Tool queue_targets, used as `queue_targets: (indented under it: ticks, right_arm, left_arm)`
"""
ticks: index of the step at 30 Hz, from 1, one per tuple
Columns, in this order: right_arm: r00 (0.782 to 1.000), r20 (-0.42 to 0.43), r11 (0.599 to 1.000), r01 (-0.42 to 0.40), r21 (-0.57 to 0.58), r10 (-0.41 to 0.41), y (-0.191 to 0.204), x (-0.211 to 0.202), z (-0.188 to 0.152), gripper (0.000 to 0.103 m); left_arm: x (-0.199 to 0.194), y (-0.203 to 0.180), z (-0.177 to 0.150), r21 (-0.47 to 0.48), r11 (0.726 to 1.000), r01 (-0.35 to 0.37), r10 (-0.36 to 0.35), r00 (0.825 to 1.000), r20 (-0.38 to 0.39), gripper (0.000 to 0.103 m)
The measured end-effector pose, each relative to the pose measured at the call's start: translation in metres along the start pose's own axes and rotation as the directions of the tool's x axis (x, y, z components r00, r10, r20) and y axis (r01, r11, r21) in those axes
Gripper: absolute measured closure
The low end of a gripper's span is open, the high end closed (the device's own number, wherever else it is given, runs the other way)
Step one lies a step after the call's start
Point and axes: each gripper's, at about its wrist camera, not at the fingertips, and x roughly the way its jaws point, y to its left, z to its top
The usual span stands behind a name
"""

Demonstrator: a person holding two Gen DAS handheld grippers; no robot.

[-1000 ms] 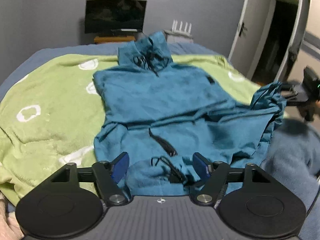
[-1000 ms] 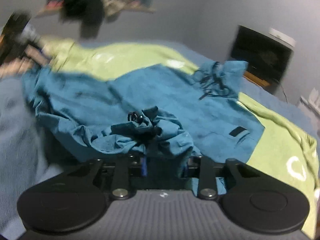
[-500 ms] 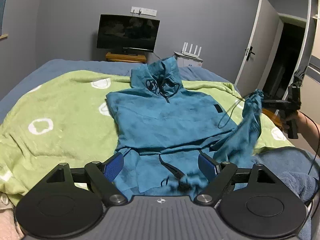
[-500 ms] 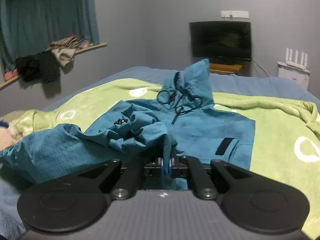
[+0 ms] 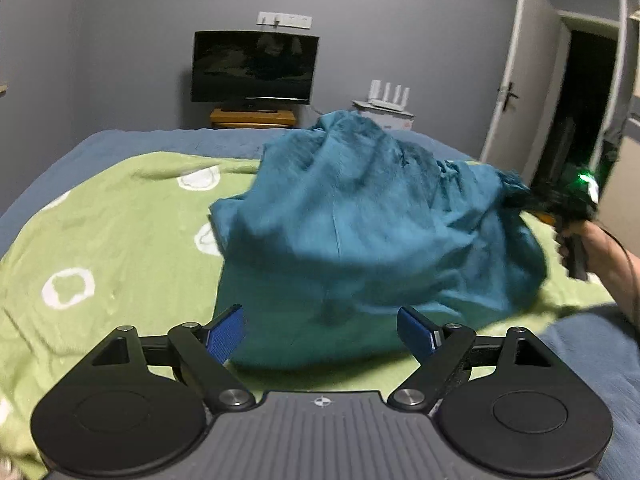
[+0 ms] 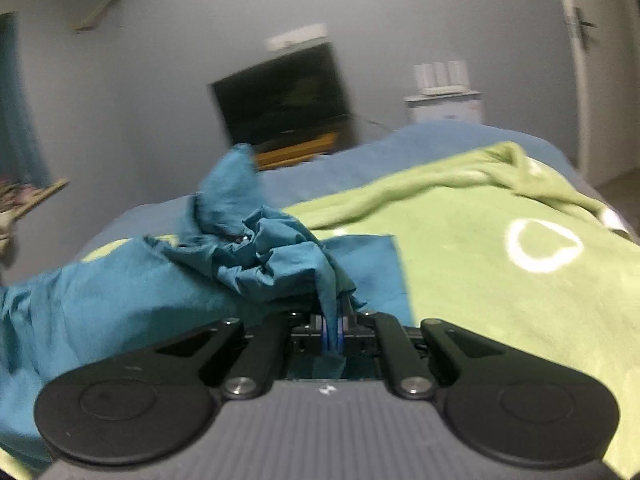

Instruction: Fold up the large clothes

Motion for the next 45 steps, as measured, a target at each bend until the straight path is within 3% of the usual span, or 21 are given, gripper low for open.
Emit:
queue_targets:
  ticks: [10, 16, 18, 22, 24, 25, 27, 29, 30, 32, 35, 39, 45]
  right_arm:
    - [1.0, -0.016, 0.994, -0.005, 0.109, 0.006, -0.031, 0.033, -0.027, 0.1]
    - [0.998, -0.059, 0.994, 0.001, 0.113, 0.006, -0.036, 0.055, -0.034, 0.099]
    - [0.998, -0.069, 0.993, 0.002, 0.118, 0.006, -0.039, 0.061, -0.037, 0.099]
    - [0.996, -0.091, 0.996, 0.004, 0.094, 0.005, -0.042, 0.067, -0.041, 0.097]
    - [0.995, -0.103, 0.997, 0.0, 0.077, 0.008, -0.043, 0.07, -0.041, 0.094]
    - [0.994, -0.111, 0.998, -0.001, 0.069, 0.008, -0.044, 0.072, -0.041, 0.093]
    - [0.991, -0.13, 0.998, -0.004, 0.056, 0.011, -0.045, 0.074, -0.042, 0.08]
    - [0.989, -0.146, 0.999, -0.009, 0.035, 0.014, -0.045, 0.077, -0.043, 0.07]
    - [0.988, -0.152, 1.0, -0.009, 0.021, 0.012, -0.045, 0.078, -0.043, 0.07]
    - [0.988, -0.156, 1.0, -0.013, -0.008, 0.012, -0.043, 0.08, -0.043, 0.07]
    - [0.993, -0.114, 0.999, 0.001, -0.04, -0.005, -0.035, 0.077, -0.037, 0.098]
    - [1.0, -0.013, 0.995, 0.01, -0.1, -0.011, -0.02, 0.075, -0.001, 0.102]
    - [0.999, 0.011, 0.982, 0.039, -0.186, -0.038, 0.003, 0.117, 0.056, 0.103]
  left_arm:
    - [0.132, 0.03, 0.045, -0.085, 0.986, -0.145, 0.14, 0.989, -0.056, 0.019]
    - [0.205, 0.065, 0.077, -0.134, 0.977, -0.165, 0.15, 0.982, -0.114, 0.02]
    - [0.229, 0.071, 0.082, -0.148, 0.973, -0.175, 0.154, 0.978, -0.143, 0.023]
    - [0.281, 0.085, 0.082, -0.154, 0.967, -0.205, 0.167, 0.96, -0.227, 0.043]
    - [0.296, 0.085, 0.078, -0.139, 0.969, -0.203, 0.164, 0.954, -0.251, 0.045]
    - [0.3, 0.085, 0.076, -0.128, 0.971, -0.202, 0.164, 0.953, -0.254, 0.045]
    - [0.305, 0.085, 0.072, -0.109, 0.974, -0.197, 0.164, 0.952, -0.259, 0.049]
    - [0.306, 0.087, 0.068, -0.114, 0.976, -0.187, 0.153, 0.955, -0.255, 0.064]
    - [0.305, 0.089, 0.066, -0.121, 0.977, -0.177, 0.142, 0.958, -0.25, 0.066]
    - [0.298, 0.091, 0.064, -0.133, 0.981, -0.144, 0.111, 0.968, -0.226, 0.089]
    - [0.282, 0.088, 0.062, -0.142, 0.981, -0.134, 0.11, 0.98, -0.164, 0.093]
    - [0.267, 0.078, 0.068, -0.098, 0.981, -0.168, 0.162, 0.984, -0.071, 0.094]
    - [0.271, 0.08, 0.105, -0.115, 0.971, -0.21, 0.214, 0.977, 0.02, 0.095]
